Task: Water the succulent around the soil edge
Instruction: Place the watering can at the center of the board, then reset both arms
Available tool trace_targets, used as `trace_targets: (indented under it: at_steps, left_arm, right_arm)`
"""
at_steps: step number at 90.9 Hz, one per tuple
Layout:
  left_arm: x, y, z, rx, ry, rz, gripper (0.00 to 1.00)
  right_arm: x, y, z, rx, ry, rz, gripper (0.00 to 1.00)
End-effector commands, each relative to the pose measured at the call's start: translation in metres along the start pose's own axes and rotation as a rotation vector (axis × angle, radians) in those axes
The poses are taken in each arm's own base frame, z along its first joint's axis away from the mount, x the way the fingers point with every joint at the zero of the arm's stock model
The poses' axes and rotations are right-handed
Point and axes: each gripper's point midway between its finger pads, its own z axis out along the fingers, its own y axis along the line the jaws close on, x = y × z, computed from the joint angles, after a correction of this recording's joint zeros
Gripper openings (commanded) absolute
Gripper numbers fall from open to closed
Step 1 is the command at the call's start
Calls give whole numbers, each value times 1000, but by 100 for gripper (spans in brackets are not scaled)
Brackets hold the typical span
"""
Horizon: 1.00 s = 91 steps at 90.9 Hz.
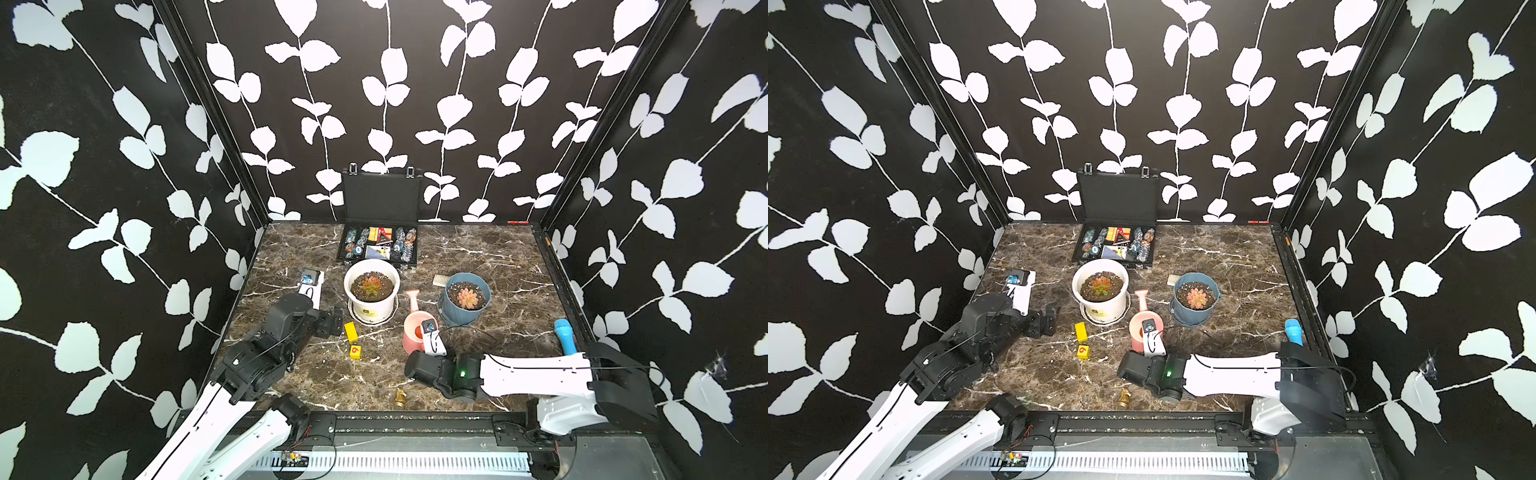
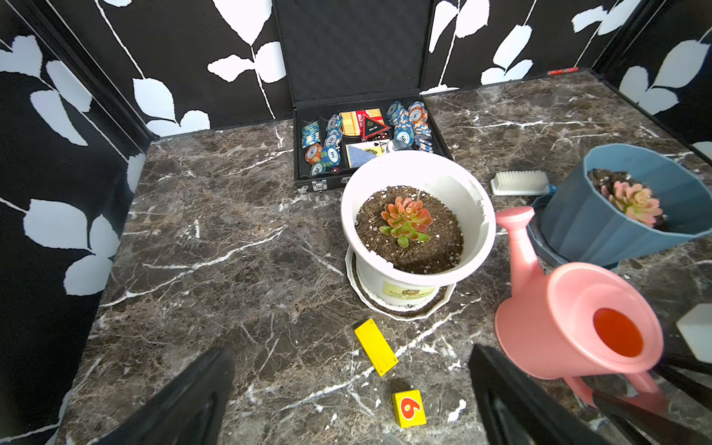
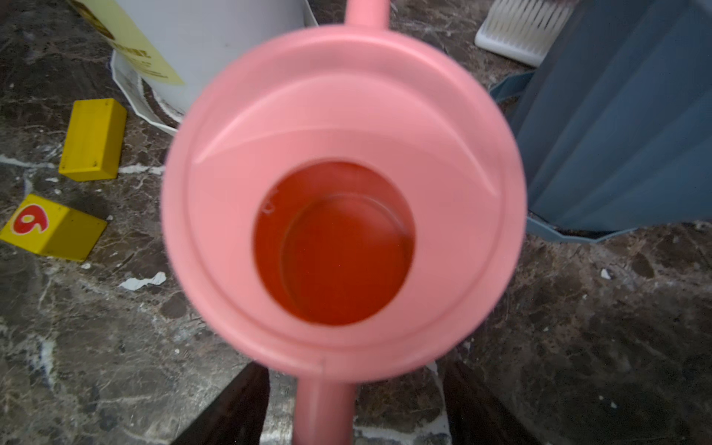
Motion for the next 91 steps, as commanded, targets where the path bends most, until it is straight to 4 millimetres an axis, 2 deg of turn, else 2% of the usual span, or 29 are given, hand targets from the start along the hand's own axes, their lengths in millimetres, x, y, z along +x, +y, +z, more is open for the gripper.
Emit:
trace_targets:
  at_steps: [1, 9, 25, 43, 59, 69, 82, 88, 91]
  left_arm:
    - [-3, -2, -1, 20, -29, 0, 99]
    - [-6, 0, -4, 13, -41, 3, 99]
    - [-17, 11, -19, -16, -142, -13, 99]
    - [-24, 32, -35, -102, -269, -42, 99]
    - [-25, 49, -40, -196, -321, -29, 99]
    - [-33, 53, -44, -224, -376, 2, 99]
    - [-56, 57, -47, -278, -444, 27, 99]
    - [-69, 57, -44, -303, -441, 33, 99]
    - [-76, 55, -39, -309, -434, 37, 99]
  right_arm:
    - [-20, -5, -17, -5, -100, -35, 77]
    - [-34, -11, -31, -10, -156, -48, 77]
    - [-70, -42, -69, 24, -325, -70, 80]
    - [-111, -96, -110, 153, -528, -55, 93]
    - [-135, -144, -132, 215, -645, 34, 100]
    - [-144, -174, -135, 275, -643, 72, 100]
    - [-159, -209, -134, 354, -624, 139, 100]
    - [-166, -223, -126, 361, -589, 196, 100]
    - [-169, -238, -121, 394, -566, 255, 100]
